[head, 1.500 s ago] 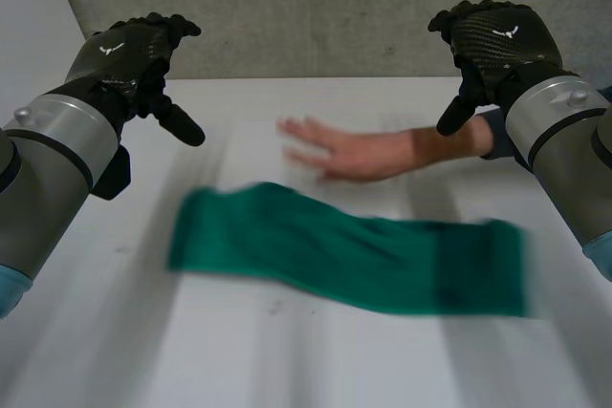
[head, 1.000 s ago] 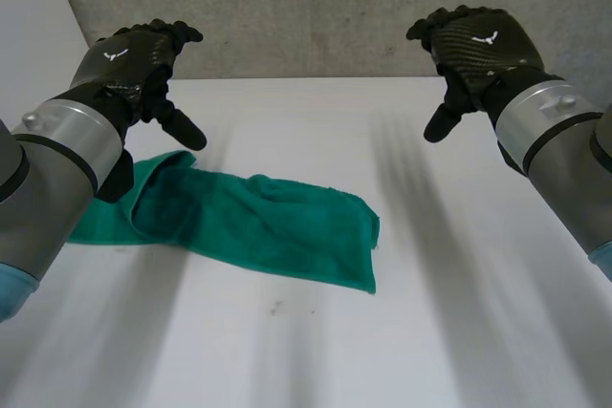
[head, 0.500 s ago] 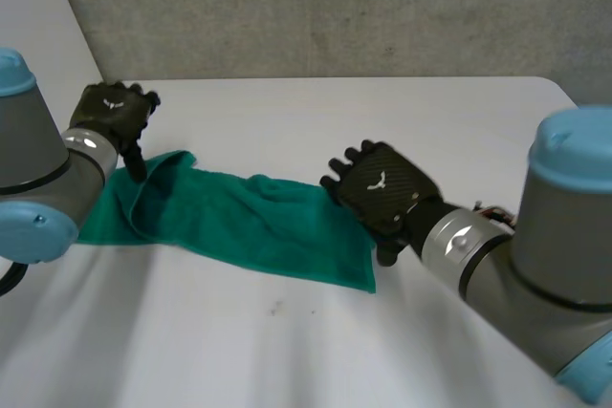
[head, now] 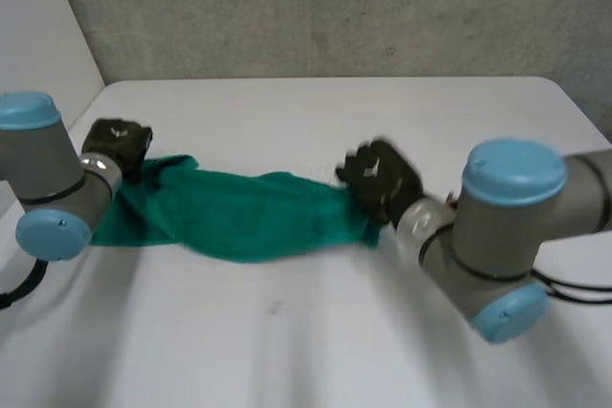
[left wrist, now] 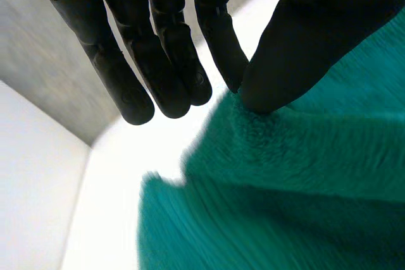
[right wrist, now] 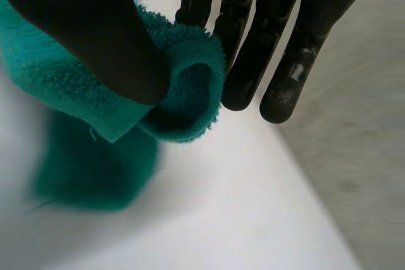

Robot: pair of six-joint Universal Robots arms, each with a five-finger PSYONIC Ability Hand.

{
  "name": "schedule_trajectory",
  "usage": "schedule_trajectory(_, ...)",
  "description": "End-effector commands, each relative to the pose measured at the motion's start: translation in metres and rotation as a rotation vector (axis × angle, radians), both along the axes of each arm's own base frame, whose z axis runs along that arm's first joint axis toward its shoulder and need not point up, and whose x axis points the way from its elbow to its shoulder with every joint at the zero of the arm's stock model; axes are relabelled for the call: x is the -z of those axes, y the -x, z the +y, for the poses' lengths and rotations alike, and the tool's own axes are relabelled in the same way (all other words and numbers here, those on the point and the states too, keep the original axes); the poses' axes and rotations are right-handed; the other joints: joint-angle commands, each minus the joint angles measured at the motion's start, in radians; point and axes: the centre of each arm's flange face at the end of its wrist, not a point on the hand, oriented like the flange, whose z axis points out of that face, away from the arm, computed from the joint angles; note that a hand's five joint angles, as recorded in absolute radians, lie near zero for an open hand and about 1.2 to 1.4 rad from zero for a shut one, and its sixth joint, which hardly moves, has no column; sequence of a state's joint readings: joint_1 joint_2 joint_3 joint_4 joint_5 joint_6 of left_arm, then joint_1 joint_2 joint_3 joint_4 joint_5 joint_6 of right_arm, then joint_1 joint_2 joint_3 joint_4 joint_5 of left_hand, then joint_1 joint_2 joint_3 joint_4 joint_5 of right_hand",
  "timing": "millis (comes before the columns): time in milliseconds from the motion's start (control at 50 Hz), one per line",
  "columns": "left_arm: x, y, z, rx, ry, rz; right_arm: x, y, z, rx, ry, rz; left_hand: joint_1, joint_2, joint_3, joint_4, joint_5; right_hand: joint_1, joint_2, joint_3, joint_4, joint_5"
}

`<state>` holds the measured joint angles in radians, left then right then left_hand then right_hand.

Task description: Fold the towel.

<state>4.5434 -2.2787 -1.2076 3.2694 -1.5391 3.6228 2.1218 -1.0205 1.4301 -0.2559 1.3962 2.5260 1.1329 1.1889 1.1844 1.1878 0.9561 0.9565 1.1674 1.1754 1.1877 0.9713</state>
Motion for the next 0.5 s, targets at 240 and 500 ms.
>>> schedule_trajectory(240, -0.230, 0.020, 0.022, 0.035, 0.830, 0.633, -0.215, 0.047, -0.058, 0.179, 0.503, -0.724, 0.263, 0.207, 0.212, 0.209, 0.266, 0.440, 0.229, 0.221, 0.209, 0.250)
schedule_trajectory(500, -0.108, 0.015, 0.072, -0.027, 0.403, 0.529, -0.139, 0.064, -0.061, 0.295, 0.068, -0.434, 0.263, 0.207, 0.212, 0.209, 0.266, 0.440, 0.229, 0.221, 0.209, 0.250)
